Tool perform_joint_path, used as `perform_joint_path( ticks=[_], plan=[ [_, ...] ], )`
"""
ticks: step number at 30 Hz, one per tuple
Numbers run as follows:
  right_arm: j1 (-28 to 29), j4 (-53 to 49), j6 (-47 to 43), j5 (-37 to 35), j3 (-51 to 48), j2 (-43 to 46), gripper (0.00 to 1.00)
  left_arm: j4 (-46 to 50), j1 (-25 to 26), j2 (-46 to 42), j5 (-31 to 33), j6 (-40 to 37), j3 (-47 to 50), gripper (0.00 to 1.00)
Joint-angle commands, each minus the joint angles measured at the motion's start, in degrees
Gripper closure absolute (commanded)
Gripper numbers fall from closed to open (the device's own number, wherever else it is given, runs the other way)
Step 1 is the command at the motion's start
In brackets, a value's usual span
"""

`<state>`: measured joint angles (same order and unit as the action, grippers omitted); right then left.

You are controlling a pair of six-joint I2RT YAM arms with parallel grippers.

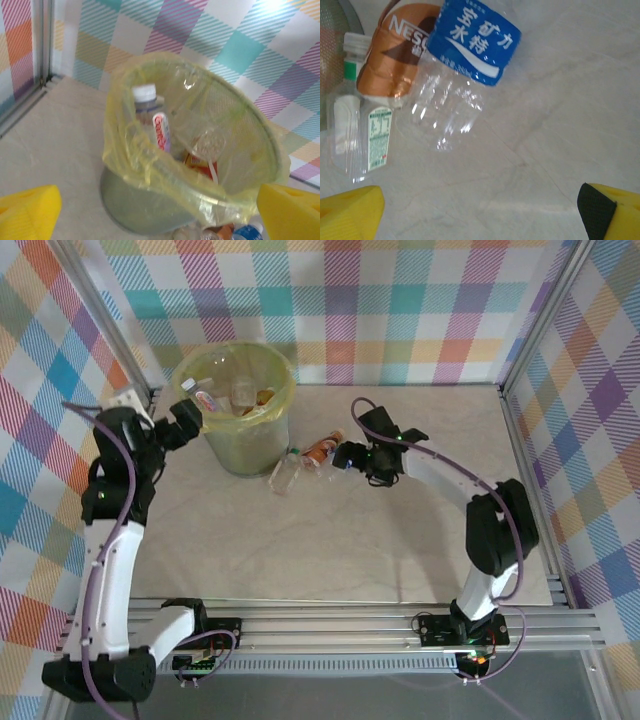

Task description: Put the plastic bottles in the bin

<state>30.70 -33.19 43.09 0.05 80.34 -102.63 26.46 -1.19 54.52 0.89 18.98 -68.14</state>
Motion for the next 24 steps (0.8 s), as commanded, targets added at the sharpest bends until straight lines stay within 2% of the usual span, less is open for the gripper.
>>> perform_joint_path(
  ticks=[1,6,16,24],
  plan=[
    [-0.38,-0.32,1.38,0.86,4.50,-4.32,0.00,-5.72,-0.57,-4.46,-2.54,5.22,5.08,0.00],
    [-0.42,-0.65,2.24,0.83,9.56,-10.02,0.00,-5.25,-0.56,-7.81,-3.79,6.24,9.30,0.00],
    [-0.65,-4.47,2.58,-1.78,17.65,-17.64,0.00,-4.40,-0.57,-8.66,-4.57,5.98,10.22,0.00],
    [-1.43,-4.90,2.65,-1.91,18.37,-20.32,0.04,-4.31,-0.57,-8.90,-4.55,5.88,10.03,0.00]
  ],
)
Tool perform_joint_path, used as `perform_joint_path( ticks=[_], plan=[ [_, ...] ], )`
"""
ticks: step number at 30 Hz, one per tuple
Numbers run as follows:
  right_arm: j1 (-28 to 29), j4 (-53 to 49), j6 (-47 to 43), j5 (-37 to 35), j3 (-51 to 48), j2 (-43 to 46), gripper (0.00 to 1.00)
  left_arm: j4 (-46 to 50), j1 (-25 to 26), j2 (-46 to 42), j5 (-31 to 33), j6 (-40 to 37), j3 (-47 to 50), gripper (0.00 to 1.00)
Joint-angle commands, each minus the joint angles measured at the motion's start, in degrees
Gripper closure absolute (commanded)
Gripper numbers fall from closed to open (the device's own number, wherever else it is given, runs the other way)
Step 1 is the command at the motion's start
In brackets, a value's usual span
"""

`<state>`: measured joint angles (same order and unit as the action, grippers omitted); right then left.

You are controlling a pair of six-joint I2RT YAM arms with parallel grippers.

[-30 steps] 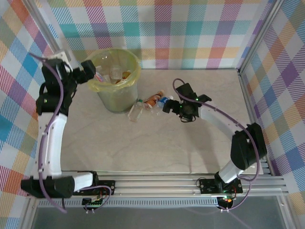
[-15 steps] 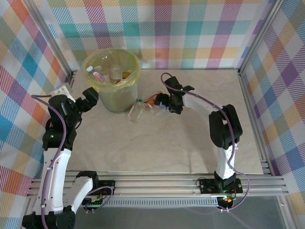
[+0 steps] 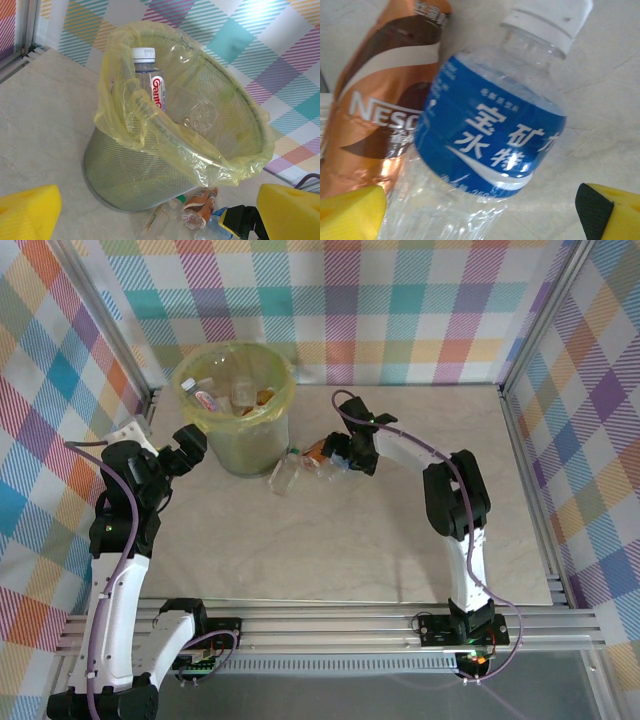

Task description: Put the plastic bottles in the bin

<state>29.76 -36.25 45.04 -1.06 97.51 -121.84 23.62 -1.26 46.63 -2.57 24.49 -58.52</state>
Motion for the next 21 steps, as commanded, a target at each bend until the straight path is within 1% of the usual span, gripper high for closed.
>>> perform_joint_path(
  ticks=[1,7,16,21],
  plan=[
    [-0.59,-1.94,0.67,-0.72,1.19,-1.27,0.04,-1.39,-0.50,-0.94,-1.12,0.35,0.33,0.00],
    [-0.75,-1.80,-0.42,-0.52,-0.93,-0.70,0.14,-1.82,-0.50,-0.80,-2.48,0.82,0.13,0.00],
    [-1.11,-2.83,-3.91,-0.74,-4.47,0.38,0.23,-1.65,-0.50,-1.10,-2.62,0.92,0.28,0.00],
    [-1.19,-3.14,-6.81,-1.37,-5.70,0.63,0.25,-1.90,-0.50,-1.02,-2.49,1.34,0.76,0.00]
  ],
)
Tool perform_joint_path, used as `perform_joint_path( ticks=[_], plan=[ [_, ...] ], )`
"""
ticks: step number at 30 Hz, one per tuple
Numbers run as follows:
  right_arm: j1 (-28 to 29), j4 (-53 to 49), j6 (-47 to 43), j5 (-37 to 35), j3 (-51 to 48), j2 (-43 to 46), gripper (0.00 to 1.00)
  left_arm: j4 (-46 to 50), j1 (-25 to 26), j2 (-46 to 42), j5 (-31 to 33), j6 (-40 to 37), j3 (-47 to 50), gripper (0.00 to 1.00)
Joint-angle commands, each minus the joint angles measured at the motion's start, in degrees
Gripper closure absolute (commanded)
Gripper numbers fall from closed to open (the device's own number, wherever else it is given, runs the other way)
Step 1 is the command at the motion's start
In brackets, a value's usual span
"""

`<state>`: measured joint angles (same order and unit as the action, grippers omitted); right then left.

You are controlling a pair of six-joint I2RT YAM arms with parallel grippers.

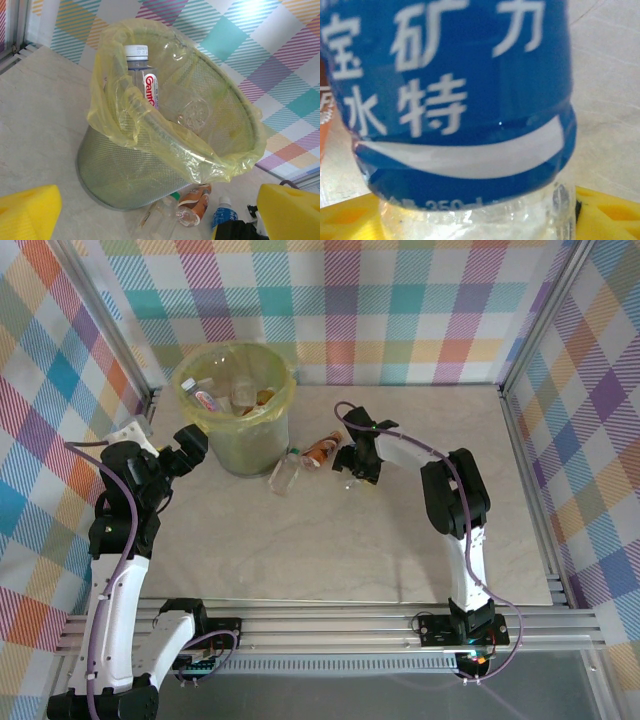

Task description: Put the plastic bottles in the bin

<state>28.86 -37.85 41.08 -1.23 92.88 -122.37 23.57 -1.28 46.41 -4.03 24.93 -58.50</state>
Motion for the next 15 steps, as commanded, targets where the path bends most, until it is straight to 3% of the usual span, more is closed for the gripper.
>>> perform_joint_path(
  ticks=[1,15],
  plan=[
    [-0.34,-1.61,-3.27,-1.36,-1.20,1.20,0.25,-1.83,-0.48,-0.82,-1.06,0.85,0.81,0.00],
    [-0.32,0.02,-9.21,-4.30,-7.88,7.26,0.40,-2.10,-0.48,-0.51,-2.86,1.61,0.87,0.00]
  ],
)
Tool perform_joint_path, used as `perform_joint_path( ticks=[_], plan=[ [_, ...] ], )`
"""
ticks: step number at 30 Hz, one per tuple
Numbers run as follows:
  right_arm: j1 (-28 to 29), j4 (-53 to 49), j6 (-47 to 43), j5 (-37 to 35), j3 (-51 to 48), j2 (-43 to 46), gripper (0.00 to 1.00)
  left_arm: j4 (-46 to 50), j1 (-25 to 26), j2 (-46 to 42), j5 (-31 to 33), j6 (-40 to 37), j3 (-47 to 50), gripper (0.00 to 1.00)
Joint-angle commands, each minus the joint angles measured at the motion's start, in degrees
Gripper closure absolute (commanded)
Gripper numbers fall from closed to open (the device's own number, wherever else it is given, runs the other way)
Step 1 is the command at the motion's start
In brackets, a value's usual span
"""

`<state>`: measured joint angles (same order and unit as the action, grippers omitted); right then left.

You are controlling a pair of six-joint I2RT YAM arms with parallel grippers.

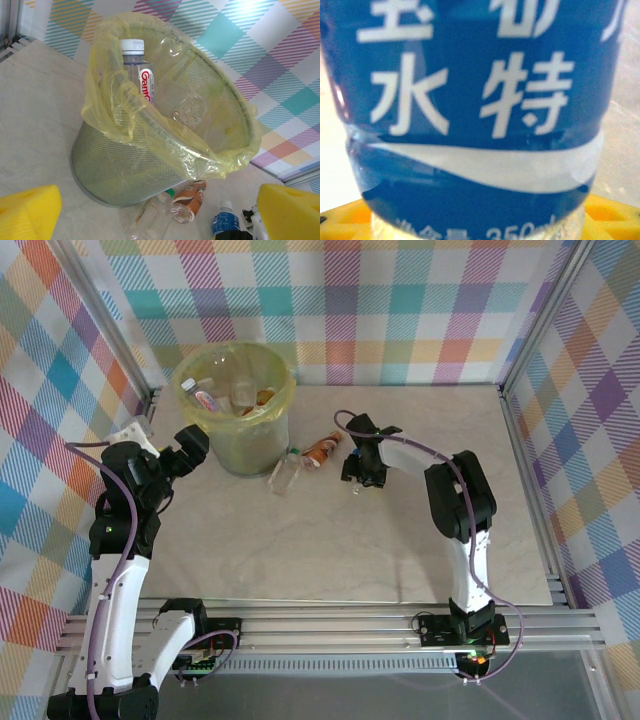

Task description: Put the plastic bottles in the bin

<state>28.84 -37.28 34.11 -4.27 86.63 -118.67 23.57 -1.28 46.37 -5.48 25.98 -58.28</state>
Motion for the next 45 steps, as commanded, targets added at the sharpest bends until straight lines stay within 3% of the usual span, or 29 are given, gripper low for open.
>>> perform_joint_path(
  ticks=[1,12,23,27,35,45],
  plan=[
    [-0.35,-0.34,-2.47,-1.35,-2.66,4.77,0.40,-2.10,-0.48,-0.45,-1.73,0.48,0.59,0.00],
    [0.00,7.50,-6.19,3.26,-16.58,26.11,0.45,-4.73,3.97,-0.35,-4.78,2.61,-0.17,0.00],
    [5.77,17.46,-13.28,9.19,-24.93,44.71,0.45,-12.41,18.77,8.20,-9.50,2.93,-4.13,0.00],
    [8.79,20.28,-16.28,10.77,-25.90,47.31,0.45,-14.69,24.14,12.91,-10.63,2.81,-6.24,0.00],
    [12.52,22.87,-19.25,12.38,-25.68,48.61,0.44,-17.23,30.08,21.69,-15.54,3.20,-11.03,0.01],
    [14.47,22.70,-20.40,12.97,-24.58,48.79,0.43,-17.57,32.12,30.01,-20.16,1.17,-16.89,0.27]
  ],
)
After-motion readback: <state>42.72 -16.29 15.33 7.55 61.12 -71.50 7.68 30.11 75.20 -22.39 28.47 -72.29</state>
